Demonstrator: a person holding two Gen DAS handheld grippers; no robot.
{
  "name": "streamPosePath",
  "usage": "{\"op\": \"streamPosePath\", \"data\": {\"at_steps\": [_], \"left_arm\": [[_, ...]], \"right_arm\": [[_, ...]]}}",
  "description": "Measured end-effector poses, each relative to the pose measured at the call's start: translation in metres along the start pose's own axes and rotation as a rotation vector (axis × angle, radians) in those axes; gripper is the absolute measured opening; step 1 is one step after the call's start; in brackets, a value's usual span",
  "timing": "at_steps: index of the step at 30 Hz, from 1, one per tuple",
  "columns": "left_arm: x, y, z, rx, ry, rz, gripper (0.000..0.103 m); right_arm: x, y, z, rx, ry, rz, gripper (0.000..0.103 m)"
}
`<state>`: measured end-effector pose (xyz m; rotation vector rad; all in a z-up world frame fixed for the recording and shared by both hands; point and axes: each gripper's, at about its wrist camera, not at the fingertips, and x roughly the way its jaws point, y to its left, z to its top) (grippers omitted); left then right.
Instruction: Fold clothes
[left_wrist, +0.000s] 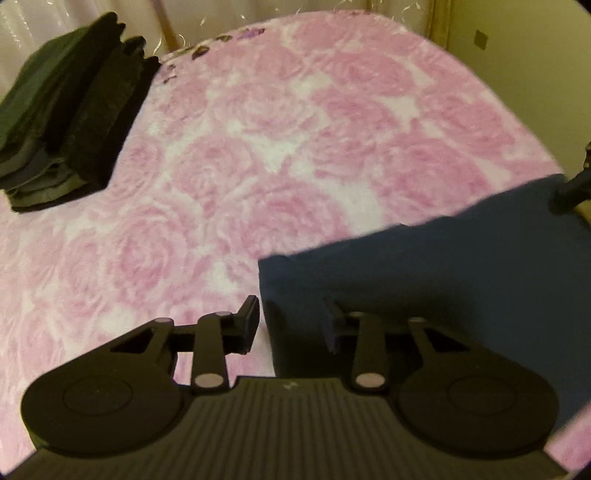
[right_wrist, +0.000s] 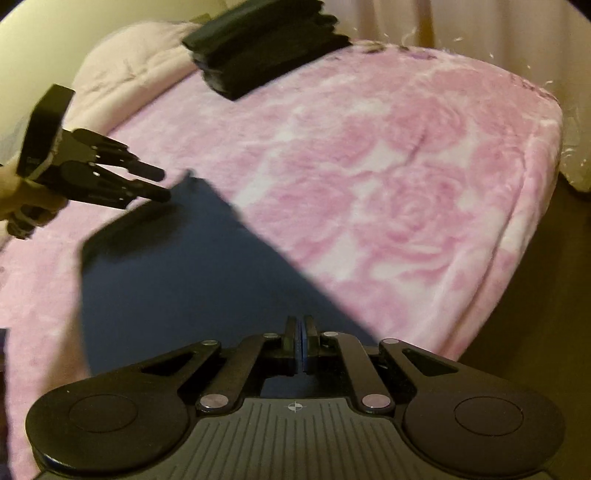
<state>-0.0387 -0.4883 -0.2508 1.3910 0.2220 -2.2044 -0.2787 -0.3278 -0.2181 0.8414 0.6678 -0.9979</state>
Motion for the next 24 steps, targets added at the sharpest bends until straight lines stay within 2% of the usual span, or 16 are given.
{"op": "streamPosePath", "data": {"at_steps": [4,7,8,9,12,16,17,18,19,20,24], "left_arm": [[-0.028,-0.021,-0.035,0.022,0.039,-0.058,0.033],[-0.018,-0.022,-0.058,0.01,0.053,-0.061,0.036],[-0.013,-0.02,-0.061,0.004,0.047,-0.057,0.046],[-0.01,-0.019,-0.062,0.003,0.04,-0.049,0.049],[-0.008,-0.018,-0.06,0.0,0.023,-0.04,0.049],[-0.031,-0.024,-0.063,0.015,0.005,-0.007,0.041],[-0.039,-0.026,-0.066,0.02,0.001,0.0,0.04],[-0.046,-0.029,-0.068,0.024,-0.002,0.007,0.04],[-0.053,-0.032,-0.071,0.028,-0.004,0.012,0.039],[-0.059,-0.035,-0.075,0.03,-0.005,0.018,0.039],[-0.071,-0.046,-0.094,0.071,0.013,0.03,0.039]], "right_arm": [[-0.01,0.039,-0.025,0.008,0.031,0.092,0.004],[0.01,0.054,-0.051,0.005,0.083,0.106,0.004],[0.01,0.051,-0.056,0.005,0.082,0.092,0.004],[0.009,0.047,-0.061,0.004,0.081,0.077,0.004],[0.008,0.035,-0.075,0.003,0.079,0.033,0.004],[-0.017,0.043,-0.083,-0.01,0.101,-0.048,0.004],[-0.022,0.049,-0.083,-0.005,0.094,-0.045,0.009],[-0.026,0.055,-0.084,0.0,0.087,-0.041,0.037],[-0.03,0.063,-0.083,-0.003,0.067,-0.038,0.058],[-0.033,0.072,-0.083,-0.007,0.047,-0.035,0.073],[-0.026,0.102,-0.076,-0.039,0.029,0.007,0.073]]}}
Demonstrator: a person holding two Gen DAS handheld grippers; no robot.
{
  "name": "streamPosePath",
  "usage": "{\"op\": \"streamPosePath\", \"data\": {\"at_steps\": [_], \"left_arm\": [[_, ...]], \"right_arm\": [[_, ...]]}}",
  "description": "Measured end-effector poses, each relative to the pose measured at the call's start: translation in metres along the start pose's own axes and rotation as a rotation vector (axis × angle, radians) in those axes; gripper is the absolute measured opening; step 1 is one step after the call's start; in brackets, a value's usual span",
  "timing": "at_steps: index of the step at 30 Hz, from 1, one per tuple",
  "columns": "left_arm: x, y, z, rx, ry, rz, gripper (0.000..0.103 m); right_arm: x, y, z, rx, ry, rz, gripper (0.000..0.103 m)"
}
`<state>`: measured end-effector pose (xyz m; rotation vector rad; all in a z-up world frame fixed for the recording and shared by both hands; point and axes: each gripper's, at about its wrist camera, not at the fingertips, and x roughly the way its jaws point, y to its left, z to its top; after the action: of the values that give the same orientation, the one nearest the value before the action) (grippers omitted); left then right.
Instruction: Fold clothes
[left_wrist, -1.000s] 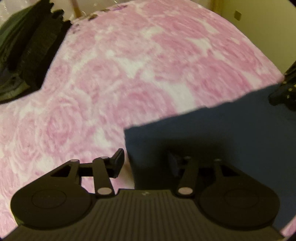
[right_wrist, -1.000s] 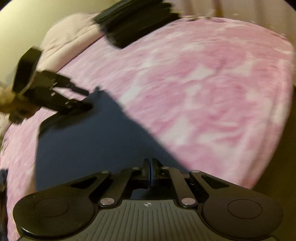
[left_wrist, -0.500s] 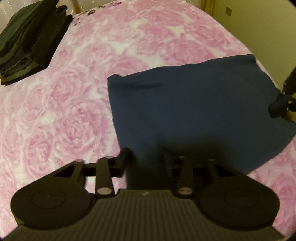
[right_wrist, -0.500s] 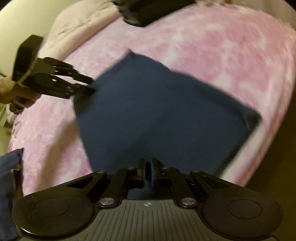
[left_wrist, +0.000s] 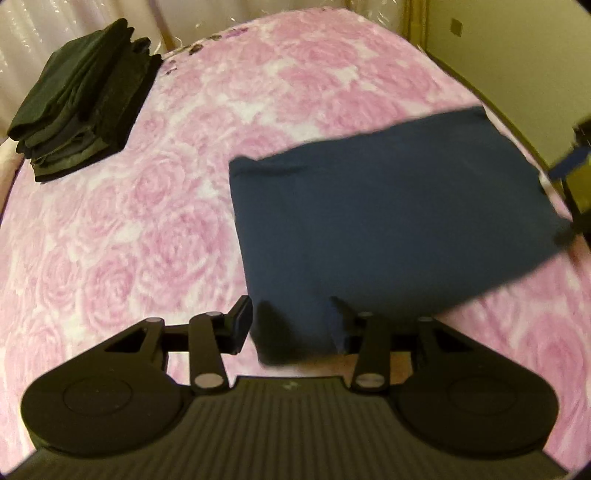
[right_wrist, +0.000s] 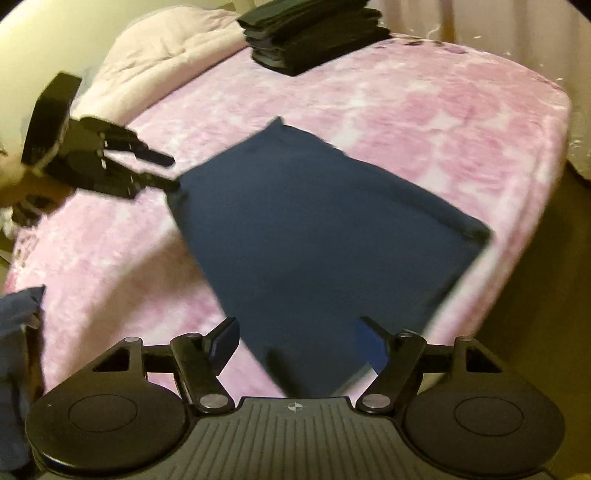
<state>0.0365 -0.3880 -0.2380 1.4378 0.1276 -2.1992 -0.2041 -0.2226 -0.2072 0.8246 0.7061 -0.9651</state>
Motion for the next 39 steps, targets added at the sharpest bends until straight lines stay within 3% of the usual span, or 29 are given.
{"op": "streamPosePath", "data": {"at_steps": [4,6,11,16,17,21,24,30,32,33,34,35,36,39], "left_arm": [[0.003,-0.012,-0.02,0.137,0.038,0.035,0.039],[0.005,-0.018,-0.029,0.203,0.046,0.053,0.039],[0.002,-0.041,-0.042,0.412,-0.021,0.129,0.04],[0.02,-0.068,-0.051,0.642,-0.069,0.191,0.059],[0.025,-0.072,-0.053,0.68,-0.072,0.199,0.061],[0.042,-0.086,-0.059,0.807,-0.097,0.245,0.062],[0.05,-0.091,-0.056,0.845,-0.105,0.269,0.062],[0.051,-0.088,-0.038,0.783,-0.072,0.247,0.036],[0.046,-0.082,-0.028,0.73,-0.045,0.215,0.032],[0.044,-0.077,-0.023,0.695,-0.031,0.196,0.031],[0.041,-0.071,-0.016,0.648,-0.016,0.172,0.031],[0.039,-0.066,-0.01,0.601,-0.004,0.149,0.03],[0.037,-0.06,-0.005,0.55,0.008,0.122,0.03],[0.037,-0.045,0.011,0.441,0.044,0.066,0.03]], "right_arm": [[0.011,0.022,0.004,-0.1,0.02,-0.015,0.073],[0.019,0.036,-0.004,-0.213,0.039,-0.043,0.073],[0.044,0.069,-0.023,-0.479,0.094,-0.109,0.073],[0.085,0.076,-0.034,-0.706,0.137,-0.24,0.071],[0.094,0.074,-0.035,-0.744,0.148,-0.266,0.064],[0.077,0.059,-0.021,-0.74,0.133,-0.254,0.014],[0.053,0.052,-0.005,-0.736,0.116,-0.242,0.012],[0.038,0.047,0.004,-0.8,0.104,-0.238,0.012],[0.037,0.045,0.003,-0.832,0.108,-0.235,0.012],[0.04,0.047,-0.004,-0.854,0.107,-0.241,0.018],[0.043,0.048,-0.01,-0.875,0.107,-0.248,0.03],[0.046,0.053,-0.018,-0.909,0.087,-0.267,0.066],[0.048,0.057,-0.026,-0.942,0.067,-0.287,0.08],[0.062,0.068,-0.041,-0.993,0.022,-0.253,0.079]]}}
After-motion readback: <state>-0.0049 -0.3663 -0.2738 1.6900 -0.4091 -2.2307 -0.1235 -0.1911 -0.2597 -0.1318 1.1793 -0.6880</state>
